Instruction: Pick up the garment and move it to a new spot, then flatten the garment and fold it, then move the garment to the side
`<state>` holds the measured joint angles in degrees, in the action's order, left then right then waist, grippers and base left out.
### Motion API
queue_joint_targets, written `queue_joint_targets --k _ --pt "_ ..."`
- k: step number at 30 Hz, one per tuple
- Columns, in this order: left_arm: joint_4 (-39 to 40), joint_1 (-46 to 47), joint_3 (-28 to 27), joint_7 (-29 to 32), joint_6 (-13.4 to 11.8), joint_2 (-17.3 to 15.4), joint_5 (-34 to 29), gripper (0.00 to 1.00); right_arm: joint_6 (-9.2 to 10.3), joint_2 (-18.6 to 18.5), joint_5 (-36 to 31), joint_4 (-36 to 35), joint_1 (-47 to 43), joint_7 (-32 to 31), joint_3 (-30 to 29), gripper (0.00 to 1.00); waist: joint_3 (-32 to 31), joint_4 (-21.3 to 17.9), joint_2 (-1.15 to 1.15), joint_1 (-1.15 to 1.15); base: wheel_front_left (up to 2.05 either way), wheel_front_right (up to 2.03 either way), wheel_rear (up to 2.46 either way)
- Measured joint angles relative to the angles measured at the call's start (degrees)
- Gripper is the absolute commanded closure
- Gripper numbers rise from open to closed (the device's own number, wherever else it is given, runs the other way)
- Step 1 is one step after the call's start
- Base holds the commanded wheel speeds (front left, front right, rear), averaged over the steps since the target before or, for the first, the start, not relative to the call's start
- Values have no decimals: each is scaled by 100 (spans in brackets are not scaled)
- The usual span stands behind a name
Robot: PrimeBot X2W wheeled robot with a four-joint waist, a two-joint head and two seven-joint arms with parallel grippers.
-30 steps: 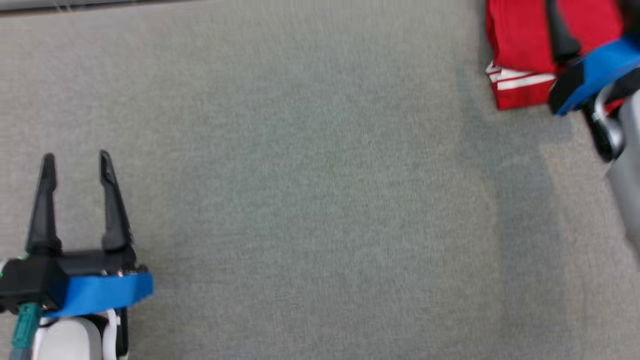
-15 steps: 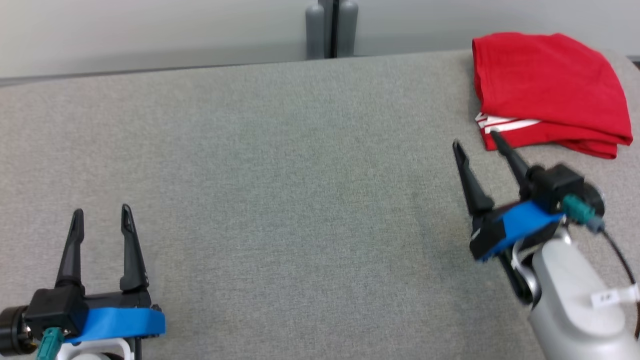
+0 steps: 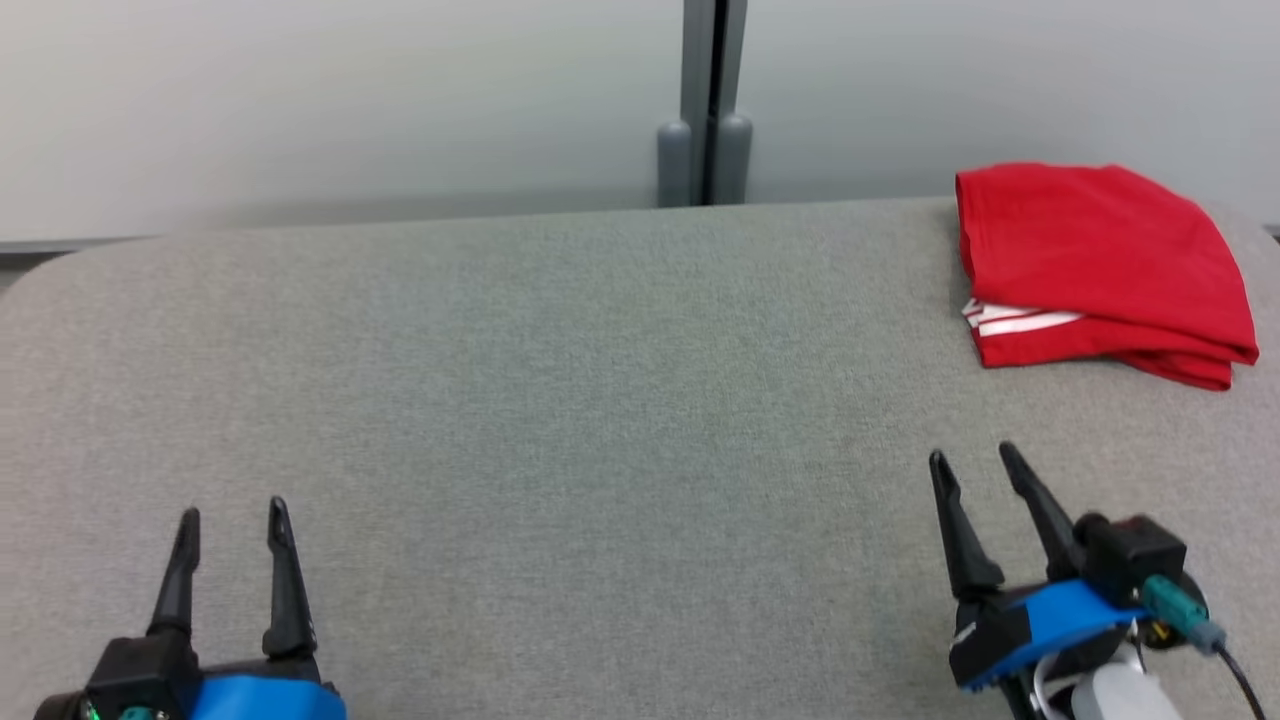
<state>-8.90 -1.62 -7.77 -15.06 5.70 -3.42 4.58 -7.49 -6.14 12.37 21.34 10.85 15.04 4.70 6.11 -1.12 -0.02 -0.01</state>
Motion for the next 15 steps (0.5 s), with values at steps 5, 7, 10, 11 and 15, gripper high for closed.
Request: queue_joint_targets --k 5,7,10,11,15 --pt "-180 -182 60 0 40 15 -4 0 0 120 -86 -176 -488 0 -191 0 -288 129 0 0 0 0 0" --pt "-250 -217 77 0 44 20 -4 0 0 160 -94 -219 -654 0 -275 0 -388 159 0 0 0 0 0" --pt "-337 -321 92 0 57 24 -7 0 0 208 -124 -252 -849 0 -344 0 -527 186 1 0 0 0 0" --pt "-356 -346 103 0 58 24 -9 0 0 215 -125 -255 -909 -1 -360 0 -565 188 1 0 0 0 0" --pt "-412 -407 136 0 86 34 -2 0 0 244 -152 -285 -1060 0 -414 0 -649 182 1 0 0 0 0"
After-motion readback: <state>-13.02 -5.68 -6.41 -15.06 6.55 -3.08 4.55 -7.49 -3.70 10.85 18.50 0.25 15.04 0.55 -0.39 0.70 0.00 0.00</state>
